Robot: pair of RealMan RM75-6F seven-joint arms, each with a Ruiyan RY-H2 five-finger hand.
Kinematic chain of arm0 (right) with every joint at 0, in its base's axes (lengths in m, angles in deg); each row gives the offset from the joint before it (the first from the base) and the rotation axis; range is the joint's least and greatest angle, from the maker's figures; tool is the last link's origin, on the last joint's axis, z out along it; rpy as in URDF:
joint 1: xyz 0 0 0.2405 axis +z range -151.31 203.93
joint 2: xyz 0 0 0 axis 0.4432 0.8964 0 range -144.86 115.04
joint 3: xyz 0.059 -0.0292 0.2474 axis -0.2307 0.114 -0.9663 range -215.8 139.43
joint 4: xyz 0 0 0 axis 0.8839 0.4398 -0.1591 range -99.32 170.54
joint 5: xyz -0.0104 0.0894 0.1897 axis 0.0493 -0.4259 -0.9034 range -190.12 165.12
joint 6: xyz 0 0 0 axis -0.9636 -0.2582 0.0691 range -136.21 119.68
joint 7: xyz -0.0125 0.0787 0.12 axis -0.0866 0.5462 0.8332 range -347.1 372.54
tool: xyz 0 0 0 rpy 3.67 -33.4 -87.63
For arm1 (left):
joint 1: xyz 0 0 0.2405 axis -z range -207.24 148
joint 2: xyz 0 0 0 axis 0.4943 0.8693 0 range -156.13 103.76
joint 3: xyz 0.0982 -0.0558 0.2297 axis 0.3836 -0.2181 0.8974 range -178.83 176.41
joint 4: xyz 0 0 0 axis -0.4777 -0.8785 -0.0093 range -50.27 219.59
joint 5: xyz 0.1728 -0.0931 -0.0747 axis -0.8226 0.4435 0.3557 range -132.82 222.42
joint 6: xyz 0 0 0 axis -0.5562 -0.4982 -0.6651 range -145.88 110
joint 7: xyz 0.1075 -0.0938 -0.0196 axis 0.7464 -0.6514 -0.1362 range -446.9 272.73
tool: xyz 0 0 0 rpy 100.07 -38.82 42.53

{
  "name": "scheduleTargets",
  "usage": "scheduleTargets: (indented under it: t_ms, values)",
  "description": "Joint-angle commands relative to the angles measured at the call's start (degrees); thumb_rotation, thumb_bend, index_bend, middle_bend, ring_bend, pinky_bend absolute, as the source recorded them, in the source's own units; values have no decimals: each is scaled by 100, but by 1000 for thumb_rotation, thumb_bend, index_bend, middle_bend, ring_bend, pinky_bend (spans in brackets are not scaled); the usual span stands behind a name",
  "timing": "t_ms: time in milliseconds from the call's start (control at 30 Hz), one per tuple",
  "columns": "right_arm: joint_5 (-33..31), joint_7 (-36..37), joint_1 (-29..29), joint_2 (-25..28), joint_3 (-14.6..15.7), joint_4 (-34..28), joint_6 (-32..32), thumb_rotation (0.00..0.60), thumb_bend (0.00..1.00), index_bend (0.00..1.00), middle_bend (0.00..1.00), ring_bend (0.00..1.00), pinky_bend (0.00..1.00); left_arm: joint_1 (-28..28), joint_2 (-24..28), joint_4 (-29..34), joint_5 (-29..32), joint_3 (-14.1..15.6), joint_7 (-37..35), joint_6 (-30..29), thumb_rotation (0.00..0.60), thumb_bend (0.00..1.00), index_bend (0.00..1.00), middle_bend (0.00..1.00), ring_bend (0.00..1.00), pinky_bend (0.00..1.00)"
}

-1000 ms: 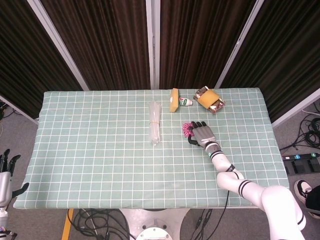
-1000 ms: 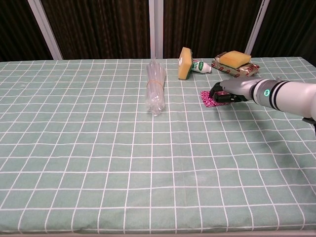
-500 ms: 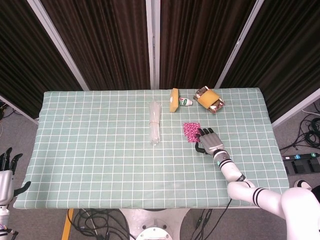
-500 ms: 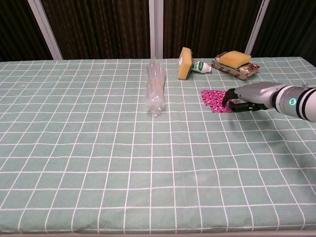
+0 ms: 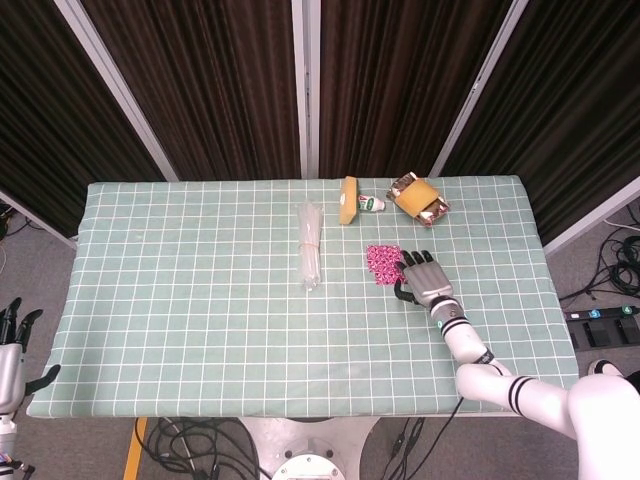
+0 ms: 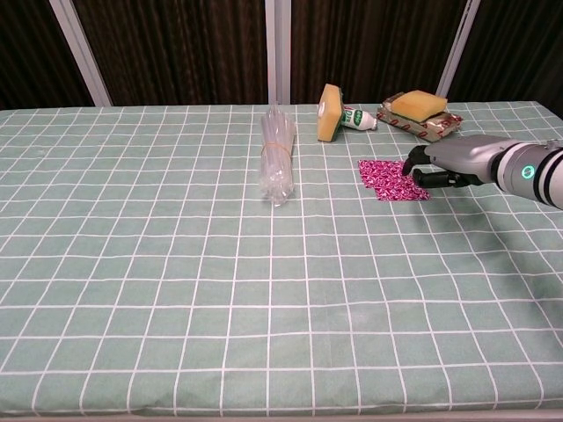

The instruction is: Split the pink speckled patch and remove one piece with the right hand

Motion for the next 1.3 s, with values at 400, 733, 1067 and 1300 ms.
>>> scheduleTargets:
  t_ms: [400, 733, 1067, 1300]
  values:
    - [64, 51, 28, -286, 88, 404, 207, 0, 643, 172, 0, 0, 0, -6, -3, -13, -12, -6, -7, -3, 600, 204, 219, 88, 92, 127]
    - [303, -5, -231, 132, 327, -395, -105, 0, 640, 173, 0, 0, 0, 4, -7, -15, -43, -5, 0, -3, 600, 204, 219, 88, 92, 127]
    - [418, 139, -371, 544, 227, -1009, -440, 0, 642, 173, 0, 0, 0, 14, -11, -25, -63, -16, -3, -9, 600, 204, 219, 88, 92, 127]
    - [199, 193, -41, 151, -86, -322, -114, 0, 642, 172, 0, 0, 0, -11, -9, -6, -49, -7, 5, -29, 600, 204, 219, 88, 92, 127]
